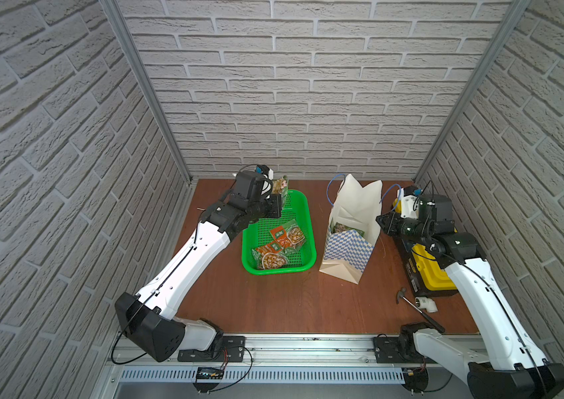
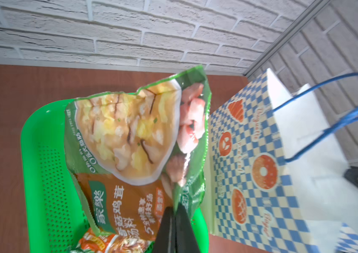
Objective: Place the condiment packets inside the bag
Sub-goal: Pick up the condiment packet from the storage box, then place the condiment packet in the paper bag.
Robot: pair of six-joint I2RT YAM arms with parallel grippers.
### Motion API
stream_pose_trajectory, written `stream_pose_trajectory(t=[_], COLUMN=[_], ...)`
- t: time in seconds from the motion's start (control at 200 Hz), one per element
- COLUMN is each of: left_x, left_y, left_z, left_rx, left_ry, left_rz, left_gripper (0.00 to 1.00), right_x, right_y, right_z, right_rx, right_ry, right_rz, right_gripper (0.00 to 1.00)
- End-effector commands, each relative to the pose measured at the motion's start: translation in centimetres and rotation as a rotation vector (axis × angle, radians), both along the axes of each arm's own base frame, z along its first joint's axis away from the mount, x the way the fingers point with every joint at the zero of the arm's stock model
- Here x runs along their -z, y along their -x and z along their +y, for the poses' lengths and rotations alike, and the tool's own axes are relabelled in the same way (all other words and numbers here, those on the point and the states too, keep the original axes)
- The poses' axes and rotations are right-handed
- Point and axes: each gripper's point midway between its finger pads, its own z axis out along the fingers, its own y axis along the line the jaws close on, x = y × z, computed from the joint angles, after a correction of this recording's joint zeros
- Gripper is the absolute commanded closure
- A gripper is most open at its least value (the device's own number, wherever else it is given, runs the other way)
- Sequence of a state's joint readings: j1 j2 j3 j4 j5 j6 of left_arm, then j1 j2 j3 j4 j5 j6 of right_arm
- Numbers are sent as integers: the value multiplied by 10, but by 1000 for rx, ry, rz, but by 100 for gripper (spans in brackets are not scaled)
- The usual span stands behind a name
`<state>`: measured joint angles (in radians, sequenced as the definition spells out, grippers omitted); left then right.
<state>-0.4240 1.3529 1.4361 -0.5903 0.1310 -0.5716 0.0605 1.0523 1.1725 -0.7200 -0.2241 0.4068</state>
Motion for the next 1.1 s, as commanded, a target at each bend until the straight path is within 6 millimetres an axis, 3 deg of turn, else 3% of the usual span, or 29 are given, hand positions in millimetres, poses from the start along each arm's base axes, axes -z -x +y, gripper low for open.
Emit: stream_pose_trajectory(t=[0.0,0.435,0.62,0.92,1.095], left_x=[-46,-145,-179,-190,-168], left_y=[11,67,83,92,84], left_z=[-19,-66,-101,-179,-218], left_rx=[79,271,390,580,641], left_ry=[143,261,310,415,412], left_rz=[-111,-311,-372,-343,-261], left_gripper=[100,100,100,100,100], right_x=[-18,-17,-16,-21,-22], right_y=[-4,-8,-10,-8,-7], right_z=[-1,-1,-2,-2,-1], right_rx=[-4,-7,-4,3,4], right_ry=[5,11,22,9,-6], right_rz=[-52,-43,-32,-50,-57], right_gripper=[75,75,75,75,75])
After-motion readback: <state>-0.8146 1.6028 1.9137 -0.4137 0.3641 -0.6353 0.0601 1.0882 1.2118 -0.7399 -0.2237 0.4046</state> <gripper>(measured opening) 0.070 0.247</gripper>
